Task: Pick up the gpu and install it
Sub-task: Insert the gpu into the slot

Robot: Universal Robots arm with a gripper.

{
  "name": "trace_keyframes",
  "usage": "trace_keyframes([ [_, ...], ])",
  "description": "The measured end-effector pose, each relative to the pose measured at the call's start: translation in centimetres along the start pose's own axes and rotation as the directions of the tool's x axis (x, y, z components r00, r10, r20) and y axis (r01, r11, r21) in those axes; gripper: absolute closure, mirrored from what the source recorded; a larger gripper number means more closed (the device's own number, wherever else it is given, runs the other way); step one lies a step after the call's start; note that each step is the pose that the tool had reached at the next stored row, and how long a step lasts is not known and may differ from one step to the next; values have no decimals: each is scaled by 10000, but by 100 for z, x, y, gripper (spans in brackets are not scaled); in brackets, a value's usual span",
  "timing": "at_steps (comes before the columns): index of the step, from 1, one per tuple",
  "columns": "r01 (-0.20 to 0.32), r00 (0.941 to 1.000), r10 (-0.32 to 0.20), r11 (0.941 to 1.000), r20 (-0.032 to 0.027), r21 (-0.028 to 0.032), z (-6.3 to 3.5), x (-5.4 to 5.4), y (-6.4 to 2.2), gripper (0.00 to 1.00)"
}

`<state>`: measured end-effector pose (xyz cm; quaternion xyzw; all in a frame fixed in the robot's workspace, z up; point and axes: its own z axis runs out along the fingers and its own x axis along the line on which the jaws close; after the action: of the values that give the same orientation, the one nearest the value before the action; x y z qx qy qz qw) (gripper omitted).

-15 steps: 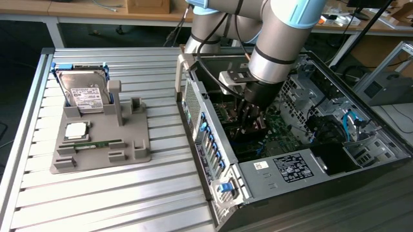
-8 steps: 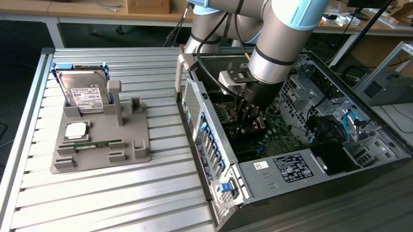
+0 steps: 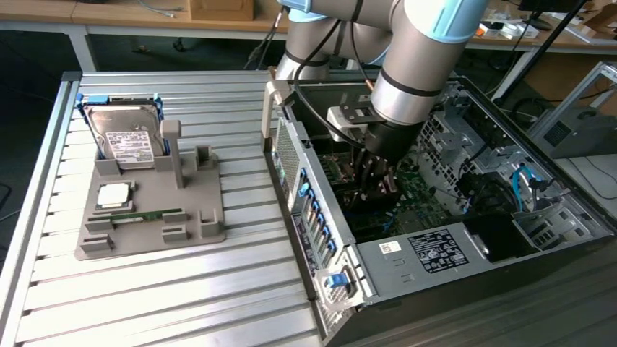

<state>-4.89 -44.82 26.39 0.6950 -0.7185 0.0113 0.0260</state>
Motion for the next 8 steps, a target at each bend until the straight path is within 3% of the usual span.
trace_keyframes([
  [8, 0, 10000, 0, 10000, 1, 0, 1, -28, 1, 73],
])
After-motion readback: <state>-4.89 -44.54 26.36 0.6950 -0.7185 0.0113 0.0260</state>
